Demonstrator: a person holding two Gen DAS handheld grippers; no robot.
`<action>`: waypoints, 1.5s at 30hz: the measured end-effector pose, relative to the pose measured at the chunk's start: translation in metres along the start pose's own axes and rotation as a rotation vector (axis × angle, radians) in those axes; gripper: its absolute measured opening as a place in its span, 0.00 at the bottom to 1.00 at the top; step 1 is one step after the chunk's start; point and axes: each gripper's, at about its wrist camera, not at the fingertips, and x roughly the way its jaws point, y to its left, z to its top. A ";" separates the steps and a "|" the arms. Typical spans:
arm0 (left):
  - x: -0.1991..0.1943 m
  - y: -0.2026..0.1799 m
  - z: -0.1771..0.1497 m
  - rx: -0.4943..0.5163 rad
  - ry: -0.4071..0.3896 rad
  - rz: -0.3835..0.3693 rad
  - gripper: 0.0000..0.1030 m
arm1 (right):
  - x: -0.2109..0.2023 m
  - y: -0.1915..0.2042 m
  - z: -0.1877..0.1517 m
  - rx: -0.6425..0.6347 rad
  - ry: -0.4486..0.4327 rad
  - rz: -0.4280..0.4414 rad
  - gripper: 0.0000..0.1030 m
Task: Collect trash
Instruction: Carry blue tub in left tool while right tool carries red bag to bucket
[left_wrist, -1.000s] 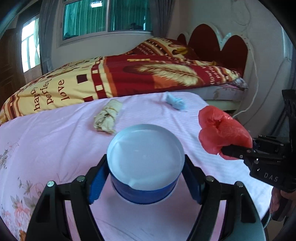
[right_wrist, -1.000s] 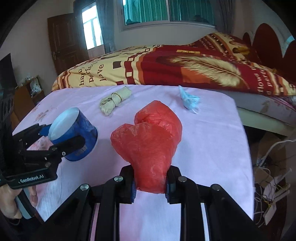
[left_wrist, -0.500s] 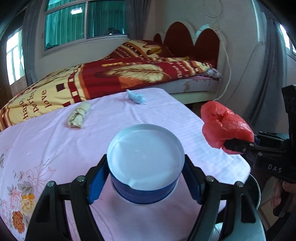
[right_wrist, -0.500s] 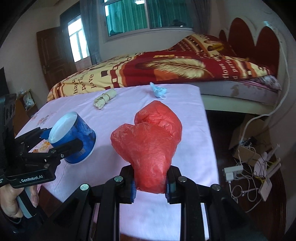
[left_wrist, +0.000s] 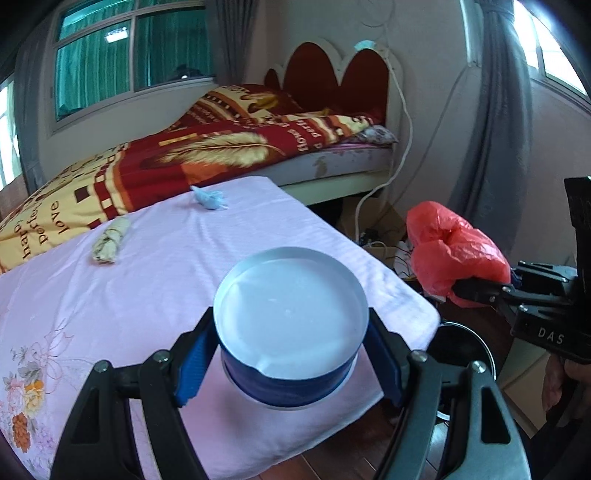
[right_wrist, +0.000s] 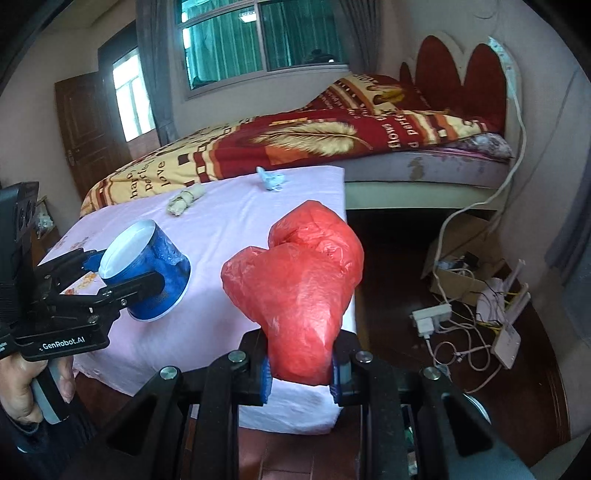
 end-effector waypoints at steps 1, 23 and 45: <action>0.000 -0.004 0.000 0.007 0.001 -0.006 0.74 | -0.004 -0.004 -0.004 0.005 -0.005 -0.005 0.24; 0.012 -0.115 -0.010 0.147 0.034 -0.201 0.74 | -0.078 -0.099 -0.079 0.172 -0.010 -0.190 0.24; 0.048 -0.195 -0.038 0.240 0.145 -0.360 0.74 | -0.094 -0.151 -0.145 0.259 0.084 -0.300 0.24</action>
